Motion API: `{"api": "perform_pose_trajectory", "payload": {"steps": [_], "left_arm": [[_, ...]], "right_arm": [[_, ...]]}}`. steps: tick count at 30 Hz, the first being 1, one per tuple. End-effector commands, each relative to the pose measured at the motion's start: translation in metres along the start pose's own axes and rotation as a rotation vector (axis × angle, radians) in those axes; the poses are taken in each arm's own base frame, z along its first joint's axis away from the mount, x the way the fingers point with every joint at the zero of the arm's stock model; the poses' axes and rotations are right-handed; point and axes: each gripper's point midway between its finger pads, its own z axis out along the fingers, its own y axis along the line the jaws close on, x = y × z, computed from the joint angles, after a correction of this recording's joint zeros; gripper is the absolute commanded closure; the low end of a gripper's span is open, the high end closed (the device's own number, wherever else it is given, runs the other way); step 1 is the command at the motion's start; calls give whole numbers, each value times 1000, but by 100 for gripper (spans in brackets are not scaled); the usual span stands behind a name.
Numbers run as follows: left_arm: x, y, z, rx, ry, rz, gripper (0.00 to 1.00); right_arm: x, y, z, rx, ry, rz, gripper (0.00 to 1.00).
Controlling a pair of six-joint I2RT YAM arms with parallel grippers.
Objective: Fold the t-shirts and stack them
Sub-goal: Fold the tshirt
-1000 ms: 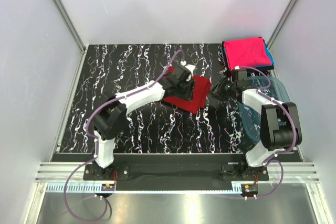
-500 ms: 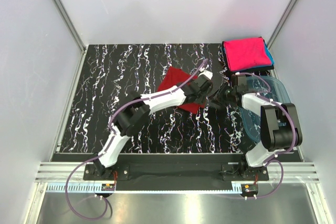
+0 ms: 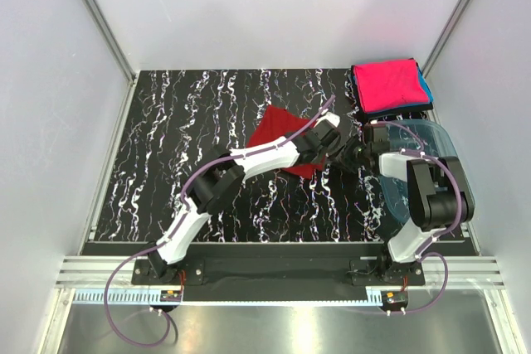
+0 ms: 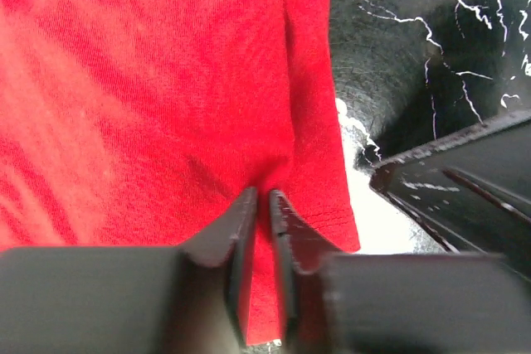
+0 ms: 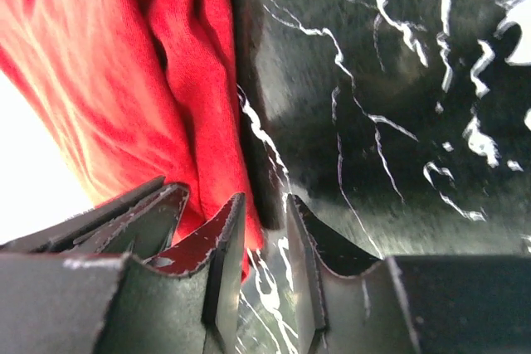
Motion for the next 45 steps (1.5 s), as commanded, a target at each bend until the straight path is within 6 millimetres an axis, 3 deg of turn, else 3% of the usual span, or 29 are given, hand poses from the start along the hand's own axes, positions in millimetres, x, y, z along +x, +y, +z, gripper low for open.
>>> {"api": "perform_pose_trajectory", "payload": {"steps": [1,2,10,15,21,28,35,42,45], "left_arm": [[-24,-9,-8,28,-61,-8,96],[-28,-9,-13,34,-68,-14,100],[-35,-17,-26,94,-77,-37,100],[-34,-18,-27,98,-72,-44,100],[-37,-14,-37,98,-84,-65,100],[-44,-11,-47,144,-92,-147,100],[-45,-15,-58,216,-123,-196,100],[-40,-20,-66,262,-124,-227,100],[-39,-19,-71,272,-125,-230,100]], "right_arm": [[3,13,10,-88,4,22,67],[8,12,14,-103,26,30,67],[26,34,26,-221,61,52,77],[19,34,16,-183,13,17,92],[4,39,1,-125,-40,-50,92],[6,52,-6,-178,-42,-1,93],[19,60,-1,-242,-56,86,97],[15,62,4,-315,-124,206,100],[27,64,17,-349,-53,193,99]]}}
